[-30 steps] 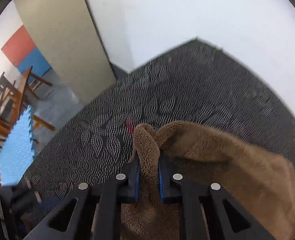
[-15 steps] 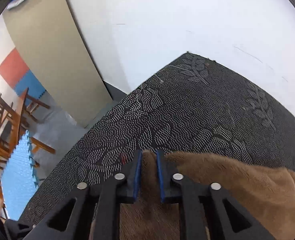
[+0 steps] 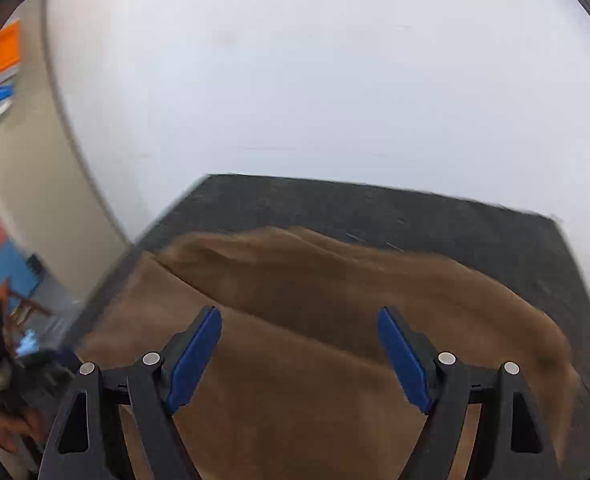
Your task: Fold clothes
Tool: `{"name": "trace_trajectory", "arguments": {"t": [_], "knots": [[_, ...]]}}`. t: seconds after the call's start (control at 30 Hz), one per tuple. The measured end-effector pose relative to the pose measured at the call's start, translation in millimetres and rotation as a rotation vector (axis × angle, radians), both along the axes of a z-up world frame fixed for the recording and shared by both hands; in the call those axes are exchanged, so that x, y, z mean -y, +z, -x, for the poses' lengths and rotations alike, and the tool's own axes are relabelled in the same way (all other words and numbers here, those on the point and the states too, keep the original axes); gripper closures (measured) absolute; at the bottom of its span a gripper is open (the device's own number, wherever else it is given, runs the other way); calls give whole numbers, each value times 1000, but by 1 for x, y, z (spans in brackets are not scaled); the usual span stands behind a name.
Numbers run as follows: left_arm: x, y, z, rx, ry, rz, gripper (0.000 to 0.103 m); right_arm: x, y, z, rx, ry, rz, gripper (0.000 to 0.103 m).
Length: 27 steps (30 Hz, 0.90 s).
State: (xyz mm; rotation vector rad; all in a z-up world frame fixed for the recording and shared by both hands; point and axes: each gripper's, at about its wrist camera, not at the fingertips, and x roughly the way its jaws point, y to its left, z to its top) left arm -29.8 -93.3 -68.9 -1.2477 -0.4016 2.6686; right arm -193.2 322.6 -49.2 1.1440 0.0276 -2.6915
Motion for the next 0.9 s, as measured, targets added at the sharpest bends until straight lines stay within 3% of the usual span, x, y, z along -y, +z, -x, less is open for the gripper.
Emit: {"name": "trace_trajectory", "arguments": {"t": [0.1, 0.3, 0.37, 0.5, 0.7, 0.8, 0.9], "knots": [[-5, 18, -2, -40, 11, 40, 45, -34, -6, -29, -2, -78, -37, 21], [-19, 58, -11, -152, 52, 195, 36, -42, -31, -57, 9, -86, -67, 21], [-20, 65, -9, -150, 79, 194, 34, -48, -35, -58, 16, -90, -62, 21], [-49, 66, 11, -154, -8, 136, 29, -55, -40, -57, 23, -106, -29, 21], [-111, 21, 57, -37, -107, 190, 27, -44, -51, -60, 69, -22, -32, 21], [-113, -9, 57, 40, -94, 251, 27, -43, -74, -63, 162, 40, -83, 20], [-102, -27, 52, 22, -102, 226, 25, -50, -79, -72, 121, 81, -70, 20]]}}
